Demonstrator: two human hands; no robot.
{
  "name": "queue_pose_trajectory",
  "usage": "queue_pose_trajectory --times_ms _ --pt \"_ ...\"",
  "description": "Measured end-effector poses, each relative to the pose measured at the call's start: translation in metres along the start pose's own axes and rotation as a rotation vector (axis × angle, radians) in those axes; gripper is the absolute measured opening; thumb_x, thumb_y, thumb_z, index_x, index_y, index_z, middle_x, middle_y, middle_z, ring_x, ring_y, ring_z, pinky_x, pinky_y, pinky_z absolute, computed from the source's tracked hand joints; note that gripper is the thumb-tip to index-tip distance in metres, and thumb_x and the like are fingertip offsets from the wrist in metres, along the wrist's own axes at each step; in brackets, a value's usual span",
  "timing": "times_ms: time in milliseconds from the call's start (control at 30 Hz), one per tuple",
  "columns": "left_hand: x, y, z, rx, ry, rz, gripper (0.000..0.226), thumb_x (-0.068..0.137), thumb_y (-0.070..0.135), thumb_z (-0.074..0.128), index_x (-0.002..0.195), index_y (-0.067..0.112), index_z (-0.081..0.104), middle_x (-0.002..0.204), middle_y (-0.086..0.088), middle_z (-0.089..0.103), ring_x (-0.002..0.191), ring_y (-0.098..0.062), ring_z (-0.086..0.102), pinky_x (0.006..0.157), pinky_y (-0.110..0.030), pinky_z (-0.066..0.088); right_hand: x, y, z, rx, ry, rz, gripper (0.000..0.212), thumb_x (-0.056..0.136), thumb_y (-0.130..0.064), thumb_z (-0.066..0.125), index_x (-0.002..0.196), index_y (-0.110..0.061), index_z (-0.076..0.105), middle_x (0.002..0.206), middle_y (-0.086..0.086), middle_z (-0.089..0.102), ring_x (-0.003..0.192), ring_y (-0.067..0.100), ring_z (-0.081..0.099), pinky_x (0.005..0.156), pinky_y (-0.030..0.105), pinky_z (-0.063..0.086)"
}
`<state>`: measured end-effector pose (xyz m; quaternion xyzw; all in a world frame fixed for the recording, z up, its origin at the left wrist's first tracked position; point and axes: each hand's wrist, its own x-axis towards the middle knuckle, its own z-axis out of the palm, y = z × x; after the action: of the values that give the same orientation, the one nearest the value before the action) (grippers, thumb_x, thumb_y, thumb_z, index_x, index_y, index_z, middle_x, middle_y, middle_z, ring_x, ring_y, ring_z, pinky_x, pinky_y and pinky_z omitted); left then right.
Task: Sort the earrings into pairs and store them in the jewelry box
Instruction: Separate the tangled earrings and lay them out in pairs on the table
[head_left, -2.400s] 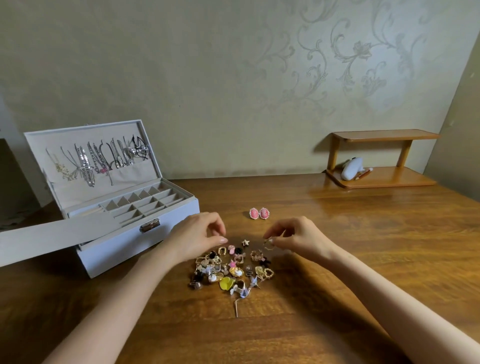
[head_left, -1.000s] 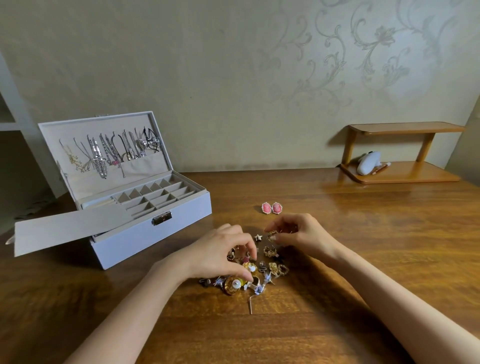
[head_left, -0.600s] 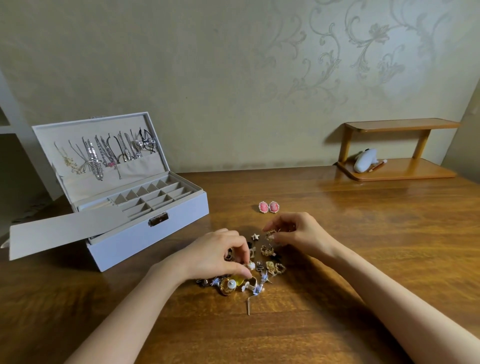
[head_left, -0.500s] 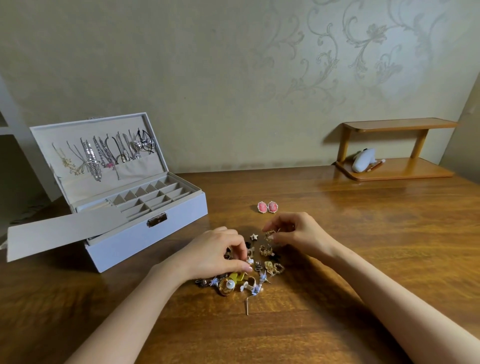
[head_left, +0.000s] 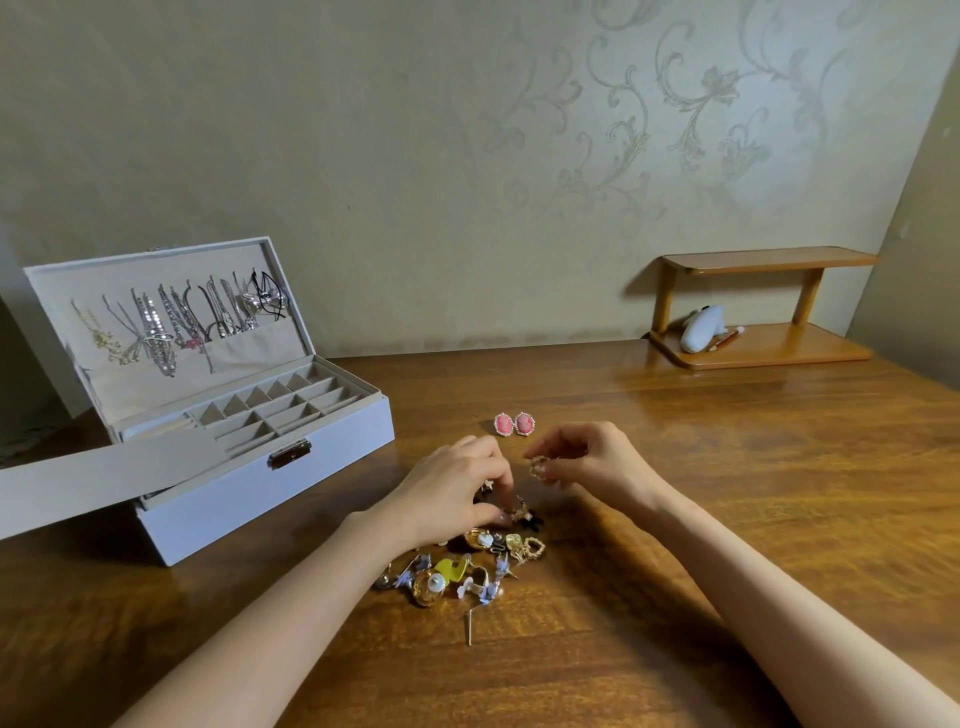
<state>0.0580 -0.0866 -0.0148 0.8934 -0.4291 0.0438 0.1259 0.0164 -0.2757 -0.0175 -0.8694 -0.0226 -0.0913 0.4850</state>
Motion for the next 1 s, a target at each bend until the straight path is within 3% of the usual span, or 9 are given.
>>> queue_pose_trajectory --times_ms 200,300,467,633,700,833,1000 --pt "0.002 -0.003 0.002 -0.163 0.013 -0.060 0.009 0.079 0.030 0.071 0.077 0.026 0.063 0.100 0.012 0.052 0.100 -0.005 0.047 0.083 -0.025 0.040 -0.001 0.000 -0.002 0.018 -0.046 0.026 0.015 0.080 -0.004 0.068 0.092 -0.011 0.074 0.089 0.009 0.071 0.076 0.011 0.065 0.061 0.017 0.051" --pt "0.001 -0.005 -0.001 -0.341 0.065 -0.105 0.016 0.076 0.026 0.074 0.067 0.027 0.061 0.092 0.014 0.055 0.095 -0.005 0.051 0.084 -0.027 0.045 -0.002 -0.001 -0.002 0.048 -0.059 0.034 0.015 0.082 -0.003 0.066 0.094 -0.010 0.073 0.092 0.010 0.071 0.080 0.013 0.065 0.061 0.016 0.051" --pt "0.004 -0.007 -0.009 -0.543 0.114 -0.152 0.009 0.077 0.018 0.073 0.071 0.020 0.067 0.089 0.009 0.056 0.081 -0.009 0.052 0.066 -0.011 0.041 -0.002 -0.003 -0.002 0.027 -0.068 0.039 0.017 0.082 -0.002 0.064 0.094 -0.011 0.073 0.090 0.010 0.071 0.077 0.012 0.066 0.061 0.016 0.052" --pt "0.030 -0.006 -0.001 -0.388 0.116 -0.213 0.005 0.082 0.026 0.068 0.080 0.021 0.066 0.083 0.012 0.058 0.072 -0.005 0.048 0.066 -0.023 0.040 0.010 0.001 -0.010 0.024 0.069 0.125 0.019 0.079 0.004 0.065 0.092 -0.006 0.074 0.079 0.013 0.072 0.059 0.011 0.066 0.060 0.019 0.055" --pt "0.045 -0.004 0.006 -0.289 0.118 -0.244 0.006 0.083 0.028 0.067 0.081 0.023 0.067 0.084 0.010 0.063 0.074 -0.006 0.053 0.068 -0.027 0.045 0.017 0.004 -0.015 0.014 0.113 0.183 0.018 0.079 0.005 0.066 0.093 -0.003 0.072 0.081 0.015 0.071 0.061 0.014 0.067 0.058 0.019 0.056" --pt "0.074 0.004 0.013 -0.157 0.182 -0.240 0.010 0.084 0.031 0.065 0.082 0.022 0.069 0.099 0.009 0.066 0.092 -0.009 0.053 0.069 -0.024 0.041 0.033 0.015 -0.029 -0.036 0.213 0.261 0.015 0.077 0.003 0.070 0.091 -0.002 0.070 0.087 0.016 0.070 0.070 0.019 0.069 0.061 0.024 0.058" --pt "0.105 0.012 0.019 -0.036 0.193 -0.197 0.011 0.085 0.031 0.063 0.086 0.022 0.070 0.095 0.004 0.061 0.097 -0.014 0.050 0.074 -0.025 0.040 0.050 0.028 -0.038 -0.080 0.249 0.316 0.011 0.077 -0.003 0.073 0.087 -0.002 0.073 0.082 0.013 0.071 0.072 0.019 0.068 0.061 0.022 0.054"
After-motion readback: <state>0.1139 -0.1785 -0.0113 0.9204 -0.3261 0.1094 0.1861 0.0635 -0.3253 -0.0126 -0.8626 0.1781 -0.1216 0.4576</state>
